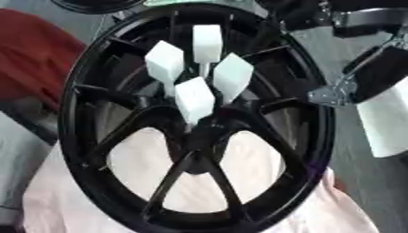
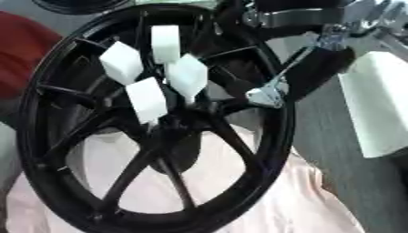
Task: Pull the pin out of the wheel hub.
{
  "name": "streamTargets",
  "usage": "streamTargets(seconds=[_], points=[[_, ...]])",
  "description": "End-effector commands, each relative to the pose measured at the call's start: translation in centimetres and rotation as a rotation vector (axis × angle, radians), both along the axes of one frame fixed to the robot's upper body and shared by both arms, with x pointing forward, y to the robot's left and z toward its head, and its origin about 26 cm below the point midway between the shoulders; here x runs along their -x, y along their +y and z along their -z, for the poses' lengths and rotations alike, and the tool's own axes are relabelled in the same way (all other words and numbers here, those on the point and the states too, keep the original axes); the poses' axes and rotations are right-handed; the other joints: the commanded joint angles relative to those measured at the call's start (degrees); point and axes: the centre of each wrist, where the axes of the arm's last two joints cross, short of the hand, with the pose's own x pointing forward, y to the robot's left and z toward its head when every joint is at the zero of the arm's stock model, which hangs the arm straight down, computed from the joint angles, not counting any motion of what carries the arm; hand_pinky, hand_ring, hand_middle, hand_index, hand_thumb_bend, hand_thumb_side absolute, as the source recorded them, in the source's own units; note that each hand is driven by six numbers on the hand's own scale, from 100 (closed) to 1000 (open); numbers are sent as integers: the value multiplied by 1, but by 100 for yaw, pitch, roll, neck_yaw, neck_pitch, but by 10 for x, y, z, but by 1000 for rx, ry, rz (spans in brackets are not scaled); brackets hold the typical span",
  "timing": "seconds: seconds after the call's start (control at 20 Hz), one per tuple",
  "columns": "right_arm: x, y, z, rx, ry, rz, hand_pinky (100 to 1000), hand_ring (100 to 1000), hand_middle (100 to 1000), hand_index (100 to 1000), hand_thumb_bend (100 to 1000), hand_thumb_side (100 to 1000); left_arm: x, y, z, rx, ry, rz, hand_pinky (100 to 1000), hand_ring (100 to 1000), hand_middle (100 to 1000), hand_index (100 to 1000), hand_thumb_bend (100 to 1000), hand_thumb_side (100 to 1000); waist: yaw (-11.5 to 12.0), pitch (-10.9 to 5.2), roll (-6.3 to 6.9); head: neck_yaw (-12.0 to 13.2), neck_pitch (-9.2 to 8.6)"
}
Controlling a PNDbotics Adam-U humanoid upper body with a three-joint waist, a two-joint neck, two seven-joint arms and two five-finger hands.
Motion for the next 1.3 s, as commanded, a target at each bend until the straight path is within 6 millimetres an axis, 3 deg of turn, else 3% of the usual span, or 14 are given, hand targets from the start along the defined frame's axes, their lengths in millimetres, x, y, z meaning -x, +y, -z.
streamTargets(seconds=[0.05,0.2,1.3], points=[[6,4,-11,56,-9,0,885,877,795,871,280,187,2,5,-8,2,-25,-16,865,761,711,934,169,932,20,-130,6,-28,-45],[10,7,-24,113,21,6,885,881,801,873,308,100,2,6,-7,9,-23,-20,866,760,710,933,171,935,37,-111,-14,-41,-49],[16,6,-41,5,-41,55,881,895,823,877,287,100,1,7,-5,17,-19,-19,870,760,709,931,175,950,163,55,-128,-121,-53]])
